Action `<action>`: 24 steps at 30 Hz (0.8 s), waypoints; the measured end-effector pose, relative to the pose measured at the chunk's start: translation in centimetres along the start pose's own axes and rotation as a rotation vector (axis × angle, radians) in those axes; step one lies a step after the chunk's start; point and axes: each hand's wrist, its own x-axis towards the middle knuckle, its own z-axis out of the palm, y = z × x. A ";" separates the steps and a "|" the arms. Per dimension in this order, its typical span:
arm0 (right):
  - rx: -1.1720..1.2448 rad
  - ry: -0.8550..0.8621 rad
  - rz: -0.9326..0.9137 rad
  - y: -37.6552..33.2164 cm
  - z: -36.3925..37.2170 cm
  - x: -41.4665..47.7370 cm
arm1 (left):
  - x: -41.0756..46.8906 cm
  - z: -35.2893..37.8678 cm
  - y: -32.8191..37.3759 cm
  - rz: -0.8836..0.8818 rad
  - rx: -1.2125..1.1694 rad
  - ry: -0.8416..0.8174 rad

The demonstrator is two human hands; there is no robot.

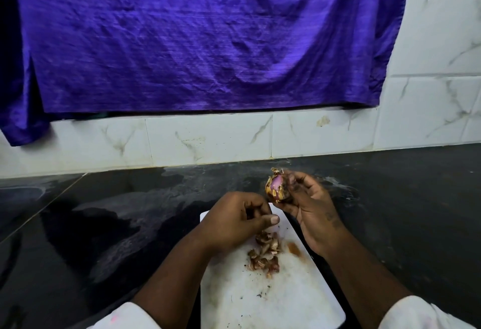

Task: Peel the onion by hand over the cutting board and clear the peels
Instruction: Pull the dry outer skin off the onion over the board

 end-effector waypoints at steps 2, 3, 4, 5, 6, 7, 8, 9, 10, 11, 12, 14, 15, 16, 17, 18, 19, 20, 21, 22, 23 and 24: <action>-0.014 0.007 0.010 0.0 0.0 0.0 | 0.1 -0.1 -0.2 0.008 0.073 -0.032; -0.017 0.007 0.006 0.0 0.0 0.1 | 0.0 -0.1 -0.3 0.011 0.093 -0.047; -0.011 0.006 -0.001 0.0 0.1 0.1 | 0.0 -0.1 -0.5 0.010 0.110 -0.043; -0.003 0.005 -0.004 0.0 0.2 0.0 | 0.0 -0.2 -0.5 0.009 0.109 -0.024; 0.001 0.005 -0.005 -0.1 0.3 -0.1 | 0.0 -0.1 -0.4 0.011 0.105 0.014; -0.006 0.002 -0.007 -0.1 0.2 0.0 | 0.0 -0.1 -0.3 0.020 0.094 0.068; -0.016 0.000 -0.001 -0.1 0.2 -0.1 | 0.0 0.0 -0.2 0.027 0.071 0.130; -0.029 -0.001 0.008 -0.2 0.2 -0.2 | 0.1 0.0 -0.1 0.028 0.030 0.195; -0.048 0.000 0.014 -0.3 0.4 -0.4 | 0.2 0.1 -0.1 0.028 -0.022 0.253; -0.070 0.000 0.016 -0.2 0.4 -0.4 | 0.3 0.1 -0.2 0.026 -0.078 0.291; -0.091 -0.004 0.015 -0.1 0.5 -0.5 | 0.4 0.1 -0.2 0.025 -0.120 0.306; -0.119 -0.020 0.011 -0.1 0.7 -0.7 | 0.3 0.0 -0.1 0.046 -0.123 0.314; -0.111 -0.041 0.011 0.0 0.7 -0.8 | 0.3 0.0 0.0 0.067 -0.102 0.320; -0.080 -0.073 0.017 0.0 0.7 -0.8 | 0.2 -0.1 0.2 0.084 -0.094 0.334; -0.028 -0.108 0.027 -0.1 0.7 -0.9 | 0.1 -0.1 0.4 0.092 -0.095 0.349; 0.027 -0.132 0.041 -0.2 0.7 -0.9 | 0.1 -0.2 0.5 0.090 -0.110 0.362; 0.065 -0.145 0.052 -0.2 0.6 -0.8 | 0.1 -0.4 0.5 0.085 -0.114 0.376; 0.088 -0.145 0.055 -0.3 0.5 -0.7 | 0.1 -0.5 0.4 0.079 -0.109 0.393; 0.093 -0.136 0.051 -0.3 0.4 -0.7 | 0.2 -0.6 0.3 0.069 -0.101 0.407; 0.085 -0.124 0.039 -0.4 0.4 -0.7 | 0.2 -0.6 0.2 0.059 -0.102 0.414; 0.069 -0.114 0.023 -0.2 0.3 -0.6 | 0.3 -0.6 0.1 0.053 -0.105 0.419; 0.052 -0.112 0.008 -0.2 0.3 -0.6 | 0.4 -0.6 0.0 0.051 -0.119 0.419</action>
